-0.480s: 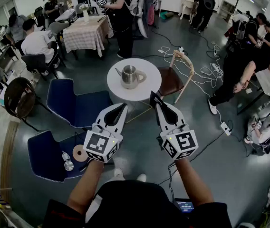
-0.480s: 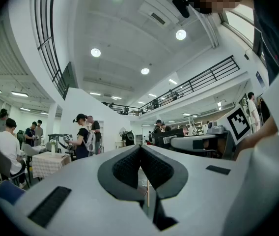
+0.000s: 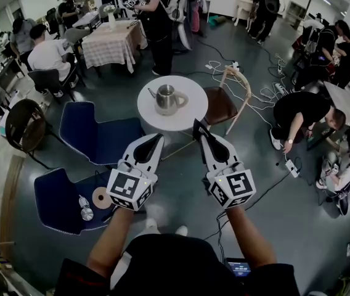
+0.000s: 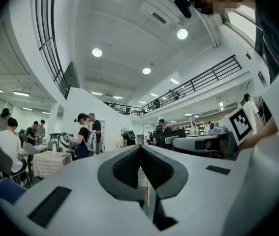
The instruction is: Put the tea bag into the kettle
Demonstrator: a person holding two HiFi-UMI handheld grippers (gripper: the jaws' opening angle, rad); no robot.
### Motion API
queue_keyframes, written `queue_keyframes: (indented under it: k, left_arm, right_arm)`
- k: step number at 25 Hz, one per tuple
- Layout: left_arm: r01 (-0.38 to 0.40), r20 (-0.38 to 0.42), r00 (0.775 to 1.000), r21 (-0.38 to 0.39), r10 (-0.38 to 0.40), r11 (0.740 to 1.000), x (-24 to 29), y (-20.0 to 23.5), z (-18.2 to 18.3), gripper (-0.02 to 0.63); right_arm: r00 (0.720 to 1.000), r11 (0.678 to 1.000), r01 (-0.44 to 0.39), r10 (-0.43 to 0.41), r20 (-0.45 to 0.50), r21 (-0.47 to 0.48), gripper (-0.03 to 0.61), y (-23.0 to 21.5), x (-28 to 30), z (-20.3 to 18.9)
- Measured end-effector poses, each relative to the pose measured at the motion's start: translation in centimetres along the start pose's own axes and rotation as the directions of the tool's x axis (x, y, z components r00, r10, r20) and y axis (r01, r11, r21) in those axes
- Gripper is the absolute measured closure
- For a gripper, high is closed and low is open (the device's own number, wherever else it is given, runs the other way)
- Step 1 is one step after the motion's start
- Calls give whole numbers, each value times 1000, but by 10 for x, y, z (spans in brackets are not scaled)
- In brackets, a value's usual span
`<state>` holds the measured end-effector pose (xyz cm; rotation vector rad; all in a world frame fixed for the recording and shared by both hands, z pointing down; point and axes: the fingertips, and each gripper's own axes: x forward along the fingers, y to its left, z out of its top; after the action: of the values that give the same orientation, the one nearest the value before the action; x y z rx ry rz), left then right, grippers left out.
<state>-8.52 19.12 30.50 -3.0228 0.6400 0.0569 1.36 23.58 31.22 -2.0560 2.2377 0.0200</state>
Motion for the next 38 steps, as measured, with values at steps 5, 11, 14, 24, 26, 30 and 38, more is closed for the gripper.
queue_keyframes:
  k: [5, 11, 14, 24, 26, 30, 38]
  left_arm:
    - [-6, 2, 1000, 4, 6, 1000, -2, -12, -2, 598]
    - [-27, -5, 1000, 4, 27, 1000, -4, -22, -7, 598]
    - [-27, -26, 999, 4, 27, 1000, -5, -26, -16, 598]
    - [-32, -32, 999, 1, 32, 999, 19, -2, -19, 598]
    - [-32, -33, 999, 0, 32, 999, 27, 6, -20, 600]
    - [-25, -33, 999, 7, 25, 1000, 46, 23, -23, 598]
    - [-22, -25, 999, 3, 22, 1000, 84, 72, -25, 598]
  right_arm:
    - [1000, 1000, -2, 2, 6, 0, 558, -5, -10, 0]
    - [1000, 1000, -24, 24, 8, 8, 558, -8, -18, -4]
    - [1000, 999, -26, 26, 3, 25, 558, -11, -18, -12]
    - [999, 999, -33, 33, -6, 35, 558, -25, 14, -18]
    - [999, 999, -32, 32, -6, 36, 558, -30, 25, -19]
    - [1000, 999, -28, 28, -3, 38, 558, -41, 46, -22]
    - [1000, 999, -19, 19, -4, 40, 558, -60, 101, -28]
